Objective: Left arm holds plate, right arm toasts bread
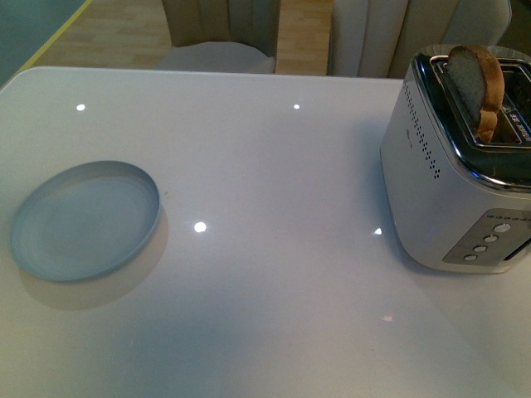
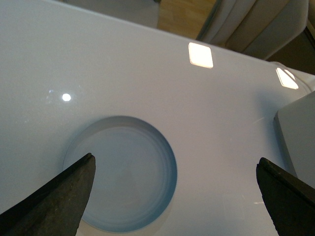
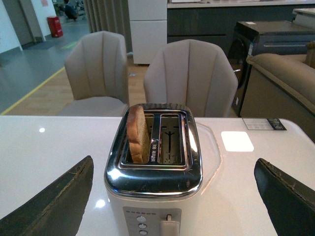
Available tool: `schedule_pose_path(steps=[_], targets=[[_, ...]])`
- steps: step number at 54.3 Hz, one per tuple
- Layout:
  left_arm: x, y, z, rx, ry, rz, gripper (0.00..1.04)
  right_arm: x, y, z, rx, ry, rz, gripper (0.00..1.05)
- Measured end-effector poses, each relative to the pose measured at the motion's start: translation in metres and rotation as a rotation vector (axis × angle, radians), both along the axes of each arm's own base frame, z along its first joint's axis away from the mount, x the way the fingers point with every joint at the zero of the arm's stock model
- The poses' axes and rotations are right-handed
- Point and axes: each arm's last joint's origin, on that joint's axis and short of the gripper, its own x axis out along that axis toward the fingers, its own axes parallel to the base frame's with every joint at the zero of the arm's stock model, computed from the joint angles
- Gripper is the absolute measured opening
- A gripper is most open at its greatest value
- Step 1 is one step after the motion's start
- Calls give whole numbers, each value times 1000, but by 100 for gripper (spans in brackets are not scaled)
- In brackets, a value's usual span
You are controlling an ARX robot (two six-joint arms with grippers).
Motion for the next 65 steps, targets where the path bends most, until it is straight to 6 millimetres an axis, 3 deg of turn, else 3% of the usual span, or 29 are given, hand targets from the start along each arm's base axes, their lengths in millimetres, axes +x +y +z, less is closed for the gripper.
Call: schedule_pose_path(steps=[10,14,20,40,65], targets=[[-41,-35,17,39,-96,28,95,0,0,0,0,0,0,96],[-52,-42,13,186,-312,159,83,0,0,0,0,0,0,96],[-67,-45,10,251,-493,262,65,0,0,0,0,-1,0,96],[-98,-60,-2,265,-529,262,3,0,0,0,0,-1,0,96],[-123,-60,-16,269,-536,263,3,0,0,0,0,-1,0,96]])
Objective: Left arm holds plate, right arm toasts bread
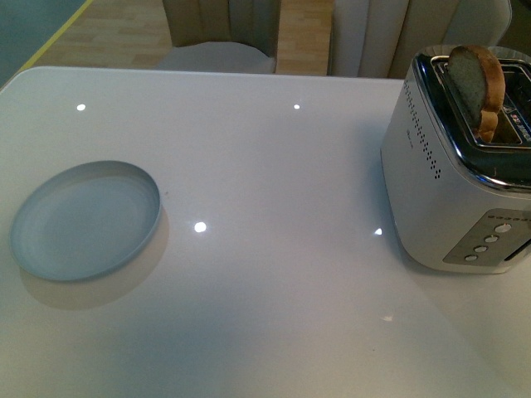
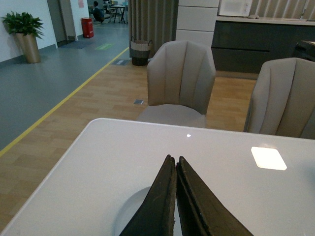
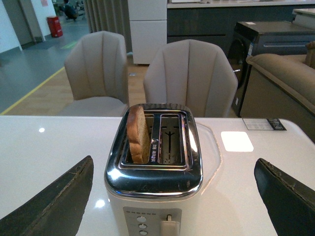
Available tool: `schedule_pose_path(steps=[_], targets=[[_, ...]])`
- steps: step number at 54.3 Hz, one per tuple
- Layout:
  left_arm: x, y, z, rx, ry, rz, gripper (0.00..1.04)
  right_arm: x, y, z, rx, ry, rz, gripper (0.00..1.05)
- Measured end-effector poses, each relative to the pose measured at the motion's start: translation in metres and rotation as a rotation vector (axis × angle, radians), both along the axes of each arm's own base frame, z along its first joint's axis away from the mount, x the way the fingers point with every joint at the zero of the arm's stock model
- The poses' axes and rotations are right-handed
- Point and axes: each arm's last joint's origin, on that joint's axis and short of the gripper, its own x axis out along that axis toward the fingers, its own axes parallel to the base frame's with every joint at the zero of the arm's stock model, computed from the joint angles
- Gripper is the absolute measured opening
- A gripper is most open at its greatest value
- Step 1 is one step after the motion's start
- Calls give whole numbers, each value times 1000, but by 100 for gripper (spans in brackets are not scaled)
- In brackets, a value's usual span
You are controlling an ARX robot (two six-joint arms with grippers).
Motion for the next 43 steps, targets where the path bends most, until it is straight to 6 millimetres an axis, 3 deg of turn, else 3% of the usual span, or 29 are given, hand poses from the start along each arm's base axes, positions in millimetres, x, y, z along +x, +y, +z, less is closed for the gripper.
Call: schedule_pose_path(steps=[43], targets=[[-23,0,3,0,-14,0,3,0,0,0,0,0,0,96]])
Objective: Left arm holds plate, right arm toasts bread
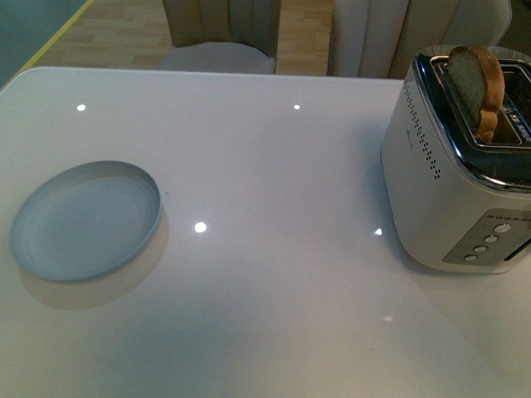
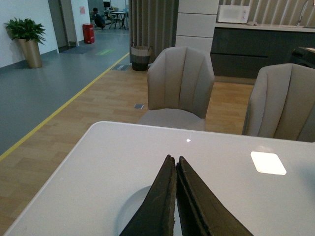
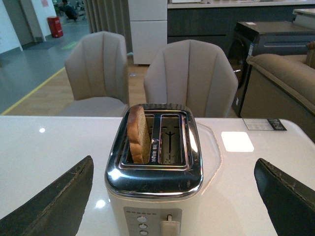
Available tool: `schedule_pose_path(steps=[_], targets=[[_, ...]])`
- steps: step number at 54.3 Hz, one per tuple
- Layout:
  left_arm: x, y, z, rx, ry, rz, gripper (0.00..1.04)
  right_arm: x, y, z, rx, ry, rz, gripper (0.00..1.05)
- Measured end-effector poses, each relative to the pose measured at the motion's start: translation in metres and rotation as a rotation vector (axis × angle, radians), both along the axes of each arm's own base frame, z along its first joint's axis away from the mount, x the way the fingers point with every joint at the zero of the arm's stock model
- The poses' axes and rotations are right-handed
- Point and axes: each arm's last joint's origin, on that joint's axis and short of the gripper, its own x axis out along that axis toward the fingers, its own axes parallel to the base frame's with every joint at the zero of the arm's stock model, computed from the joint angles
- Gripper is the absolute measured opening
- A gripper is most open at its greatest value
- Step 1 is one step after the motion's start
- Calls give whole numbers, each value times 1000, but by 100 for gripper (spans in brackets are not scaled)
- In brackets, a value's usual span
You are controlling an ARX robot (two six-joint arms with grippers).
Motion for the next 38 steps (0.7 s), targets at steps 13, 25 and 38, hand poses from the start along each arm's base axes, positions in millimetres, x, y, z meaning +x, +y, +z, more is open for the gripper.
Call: schedule_pose_path(steps=[13,25,38], targets=[[-12,0,-4,0,14,0,3,0,0,0,0,0,0,96],[-13,0,-3,0,6,0,3,0,0,0,0,0,0,96],[-13,0,-3,0,5,0,17,0,0,0,0,0,0,96]])
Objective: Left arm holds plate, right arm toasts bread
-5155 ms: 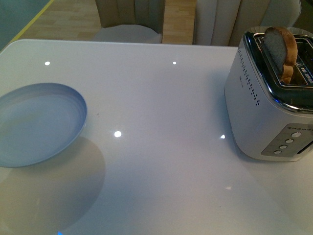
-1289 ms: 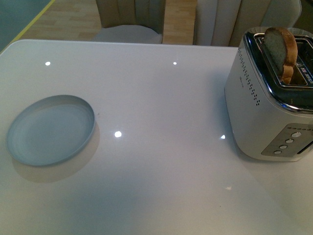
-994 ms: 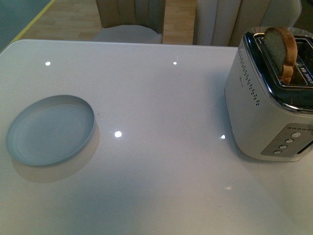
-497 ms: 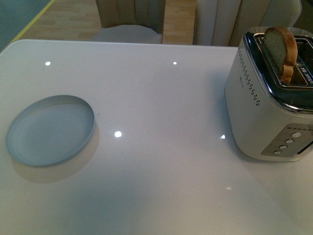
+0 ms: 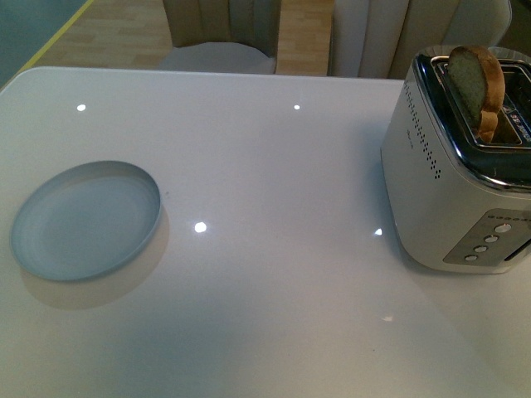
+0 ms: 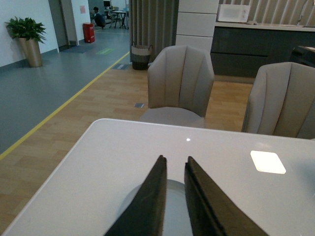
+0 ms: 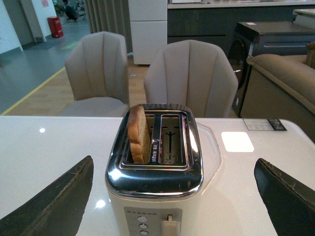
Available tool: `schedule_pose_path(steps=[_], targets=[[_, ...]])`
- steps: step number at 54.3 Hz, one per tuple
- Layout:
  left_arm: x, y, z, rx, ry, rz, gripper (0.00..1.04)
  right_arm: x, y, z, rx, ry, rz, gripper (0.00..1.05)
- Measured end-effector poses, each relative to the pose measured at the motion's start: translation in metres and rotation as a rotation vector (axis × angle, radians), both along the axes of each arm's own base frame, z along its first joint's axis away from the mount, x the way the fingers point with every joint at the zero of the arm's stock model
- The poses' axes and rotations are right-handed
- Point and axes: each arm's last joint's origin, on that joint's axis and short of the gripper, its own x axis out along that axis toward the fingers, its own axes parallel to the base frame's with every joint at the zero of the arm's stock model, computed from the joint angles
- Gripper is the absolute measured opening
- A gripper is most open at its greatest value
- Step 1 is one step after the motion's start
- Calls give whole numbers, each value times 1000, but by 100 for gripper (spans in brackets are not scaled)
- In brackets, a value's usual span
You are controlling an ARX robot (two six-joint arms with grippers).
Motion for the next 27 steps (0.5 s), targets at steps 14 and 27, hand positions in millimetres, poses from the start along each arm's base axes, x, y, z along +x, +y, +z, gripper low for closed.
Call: schedule_pose_path(steps=[14,27], targets=[[0,0,0,0,0,0,63,0,0,0,0,0,0,96],[0,0,0,2,0,0,99,0,0,0,0,0,0,96]])
